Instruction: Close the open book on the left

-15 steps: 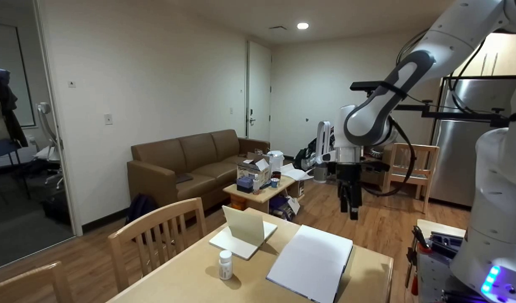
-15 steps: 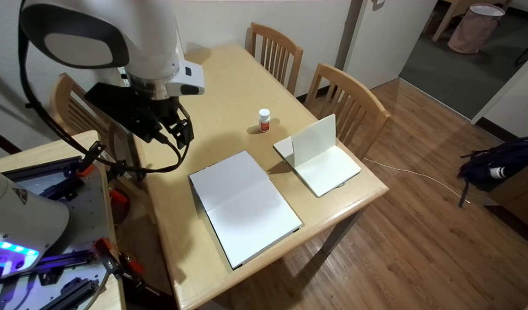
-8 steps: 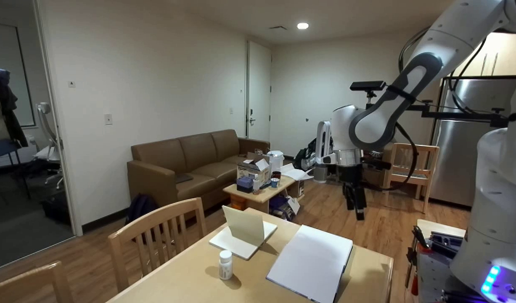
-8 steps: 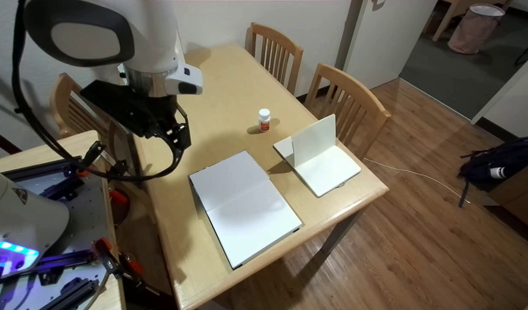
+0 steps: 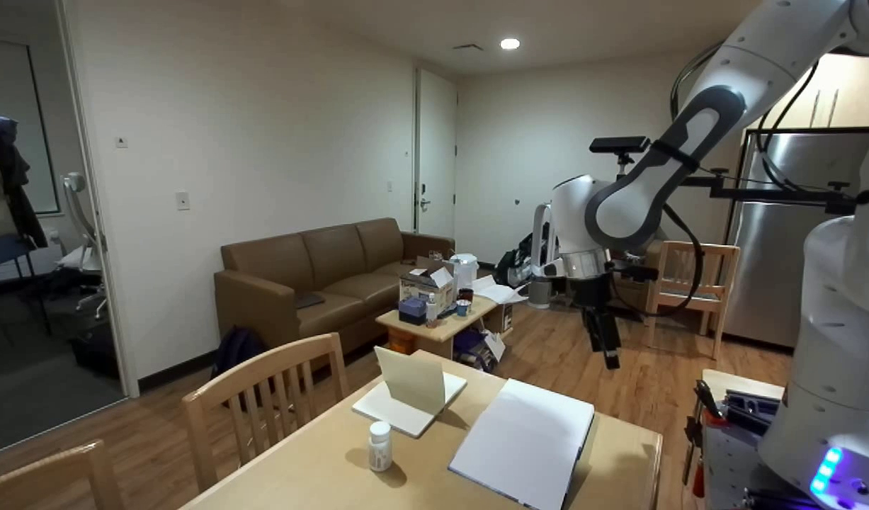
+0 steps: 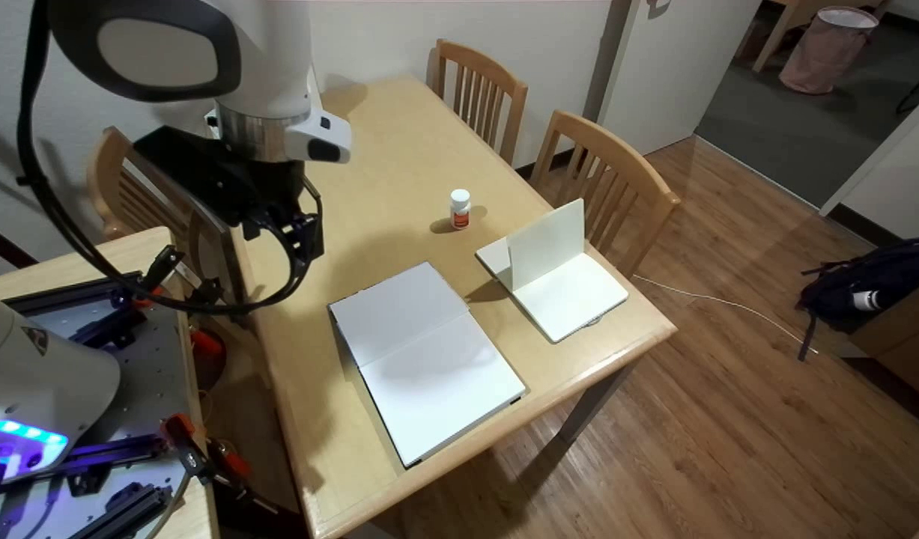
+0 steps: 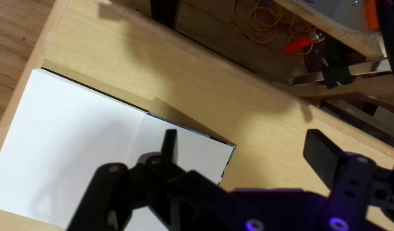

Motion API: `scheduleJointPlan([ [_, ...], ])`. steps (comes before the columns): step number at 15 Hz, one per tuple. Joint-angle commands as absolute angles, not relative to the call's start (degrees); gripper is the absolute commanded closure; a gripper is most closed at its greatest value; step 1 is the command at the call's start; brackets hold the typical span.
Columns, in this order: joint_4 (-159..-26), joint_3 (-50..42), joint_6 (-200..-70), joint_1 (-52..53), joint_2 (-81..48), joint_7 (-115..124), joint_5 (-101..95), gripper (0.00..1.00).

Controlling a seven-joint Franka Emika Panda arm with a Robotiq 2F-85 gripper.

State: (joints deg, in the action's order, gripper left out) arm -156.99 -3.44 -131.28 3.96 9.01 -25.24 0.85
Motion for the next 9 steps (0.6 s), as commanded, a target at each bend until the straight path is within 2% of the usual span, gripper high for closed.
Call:
scheduleJointPlan([
  [1,-155.67,-3.19,-127.28,3.68,8.90,-26.58,3.17,0.00],
  [9,-156.56,-2.81,-129.61,3.39,8.96,-25.35,1.62,0.00],
])
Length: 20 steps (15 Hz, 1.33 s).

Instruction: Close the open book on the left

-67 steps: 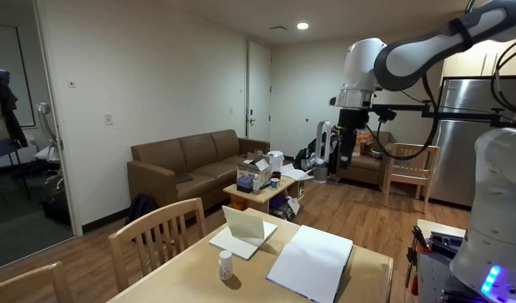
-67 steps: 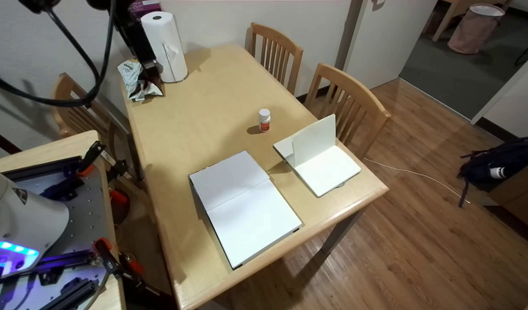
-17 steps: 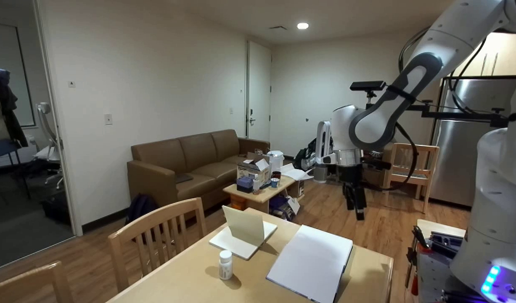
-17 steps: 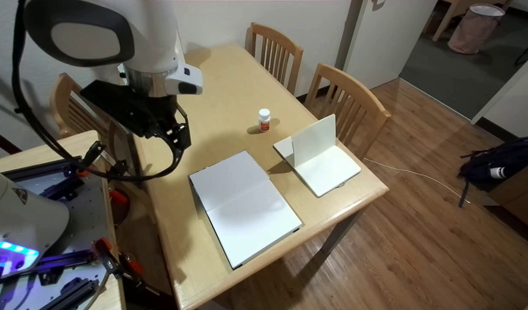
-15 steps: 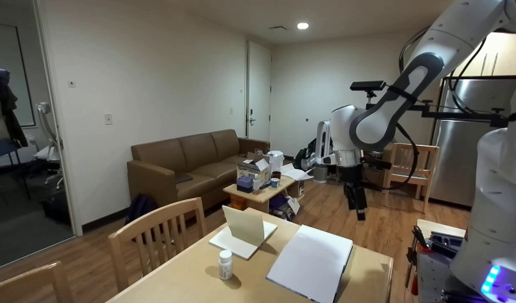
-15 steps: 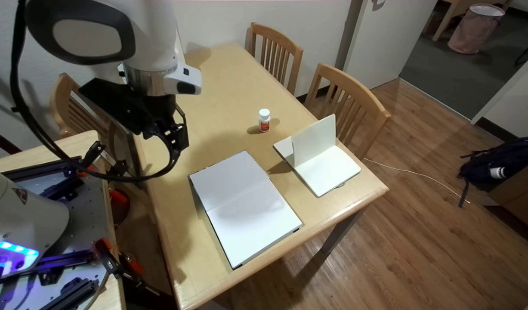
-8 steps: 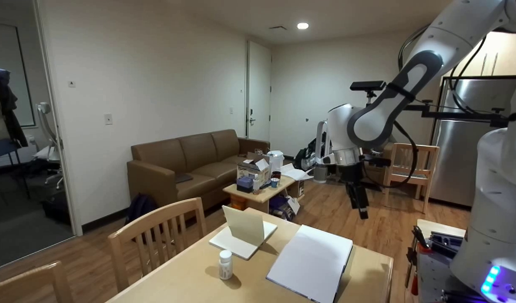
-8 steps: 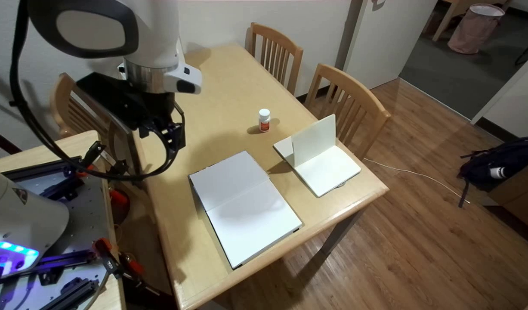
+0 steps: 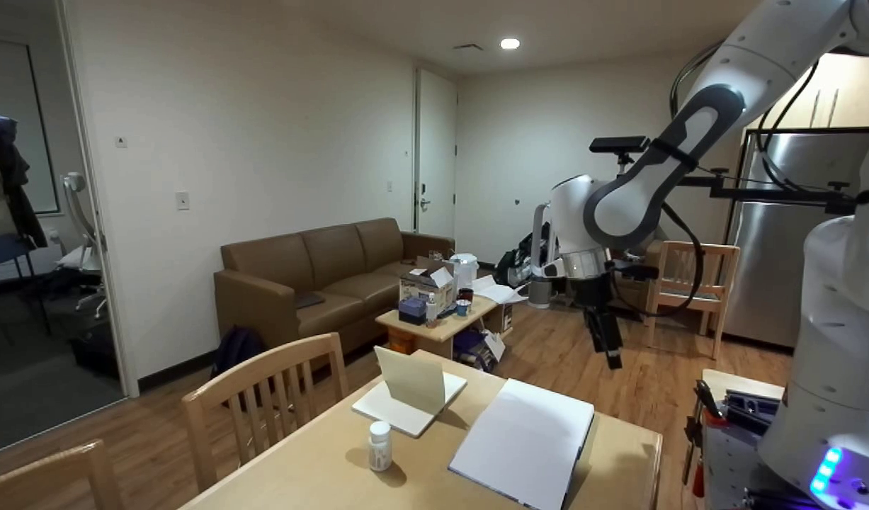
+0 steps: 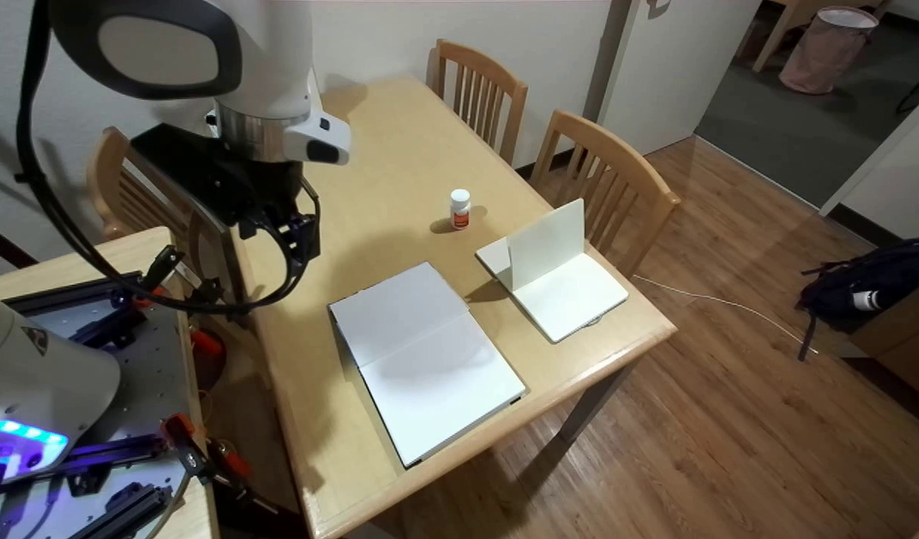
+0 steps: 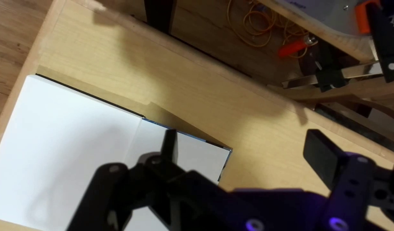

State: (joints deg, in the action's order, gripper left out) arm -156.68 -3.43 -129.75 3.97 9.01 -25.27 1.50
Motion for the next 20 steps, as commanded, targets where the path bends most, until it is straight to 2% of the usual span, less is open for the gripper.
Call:
scheduleJointPlan([
  [1,-156.56,-2.82,-129.61,3.39,8.96,-25.35,1.62,0.00],
  [19,-150.45,-3.40,-104.03,3.06,7.30,-25.34,12.83,0.00],
  [20,-152.23,-2.91,-107.27,3.16,8.71,-25.31,11.40,0.00],
])
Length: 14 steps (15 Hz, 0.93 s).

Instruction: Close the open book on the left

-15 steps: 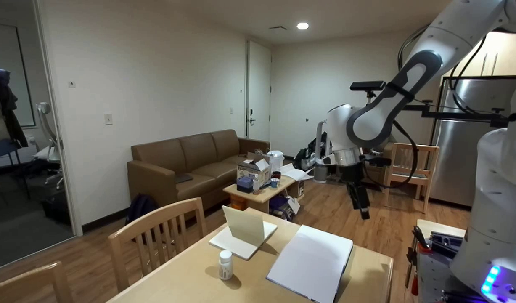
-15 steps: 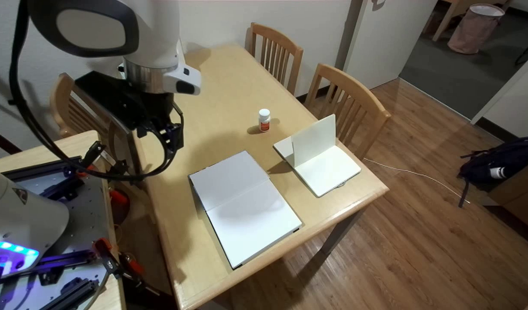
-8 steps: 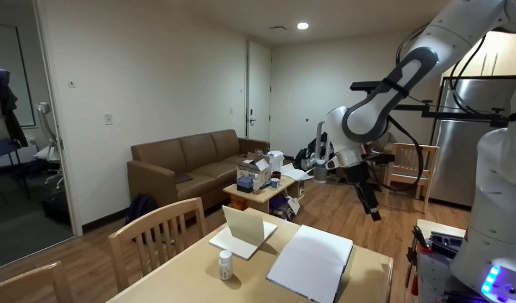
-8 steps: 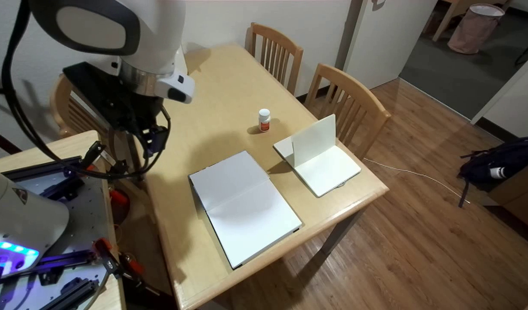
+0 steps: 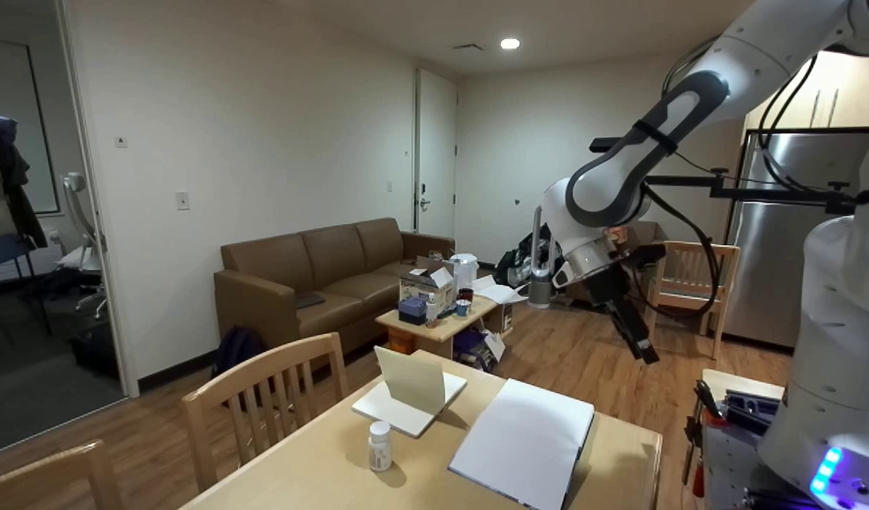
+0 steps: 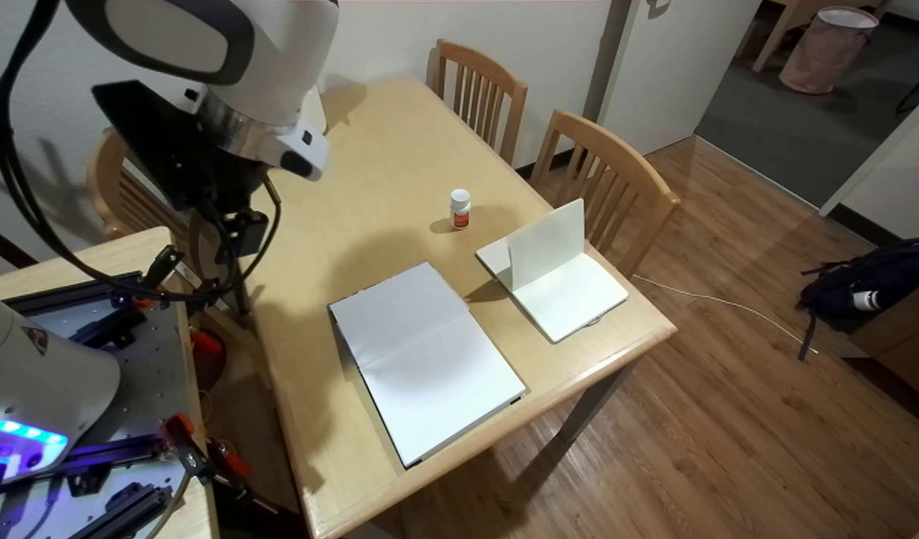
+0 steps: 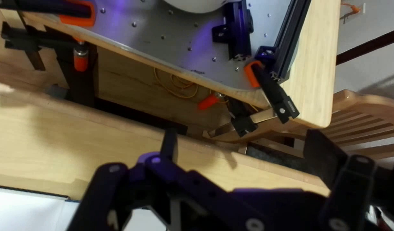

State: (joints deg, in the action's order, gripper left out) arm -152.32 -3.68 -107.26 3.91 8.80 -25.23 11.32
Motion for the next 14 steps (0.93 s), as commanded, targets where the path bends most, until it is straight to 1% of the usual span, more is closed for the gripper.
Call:
scheduleJointPlan([
  [1,-151.83,-2.96,-106.06,3.13,8.61,-25.31,11.61,0.00],
  [8,-151.50,-2.98,-105.47,3.08,8.18,-25.32,11.72,0.00],
  [10,-155.11,-1.82,-107.71,3.78,12.40,-23.82,10.89,0.00],
  [11,-154.67,-1.58,-107.69,4.05,12.62,-24.06,11.86,0.00],
  [14,-154.08,-2.46,-107.41,3.22,10.34,-26.17,12.66,0.00],
])
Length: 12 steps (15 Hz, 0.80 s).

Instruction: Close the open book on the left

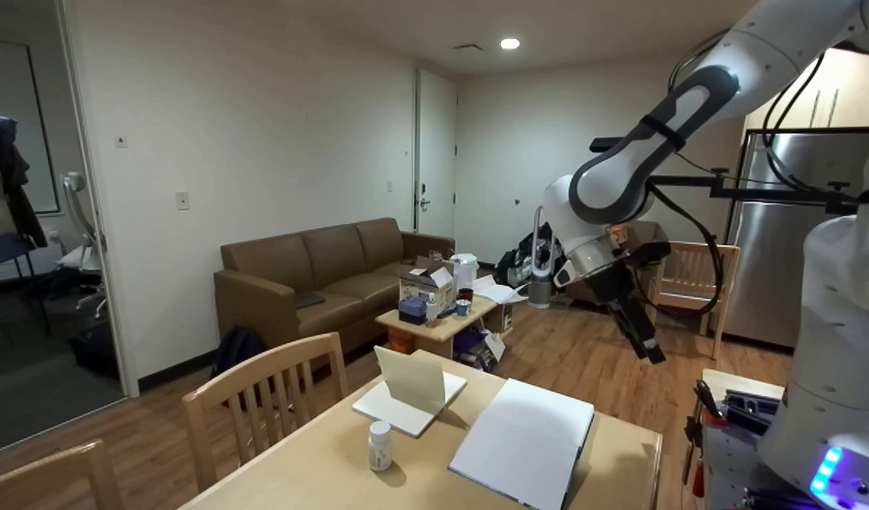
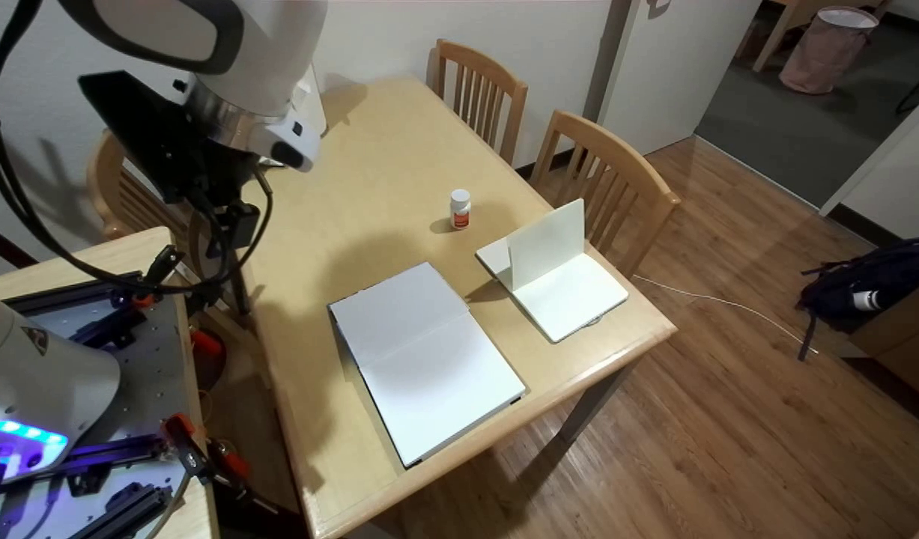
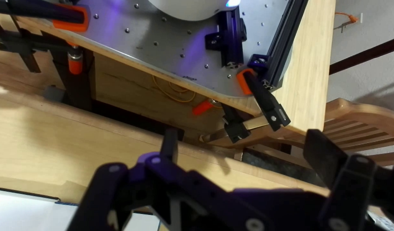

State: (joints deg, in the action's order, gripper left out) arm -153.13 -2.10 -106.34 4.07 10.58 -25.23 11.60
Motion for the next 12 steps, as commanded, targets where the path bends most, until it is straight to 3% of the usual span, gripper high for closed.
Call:
scheduleJointPlan([
  [1,-154.29,-3.35,-108.44,2.43,8.56,-27.23,12.27,0.00],
  [7,-155.93,-9.03,-122.98,-3.72,-9.06,-42.20,12.17,0.00],
  [12,-150.59,-6.79,-133.41,-11.13,-26.96,-54.11,10.27,0.00],
])
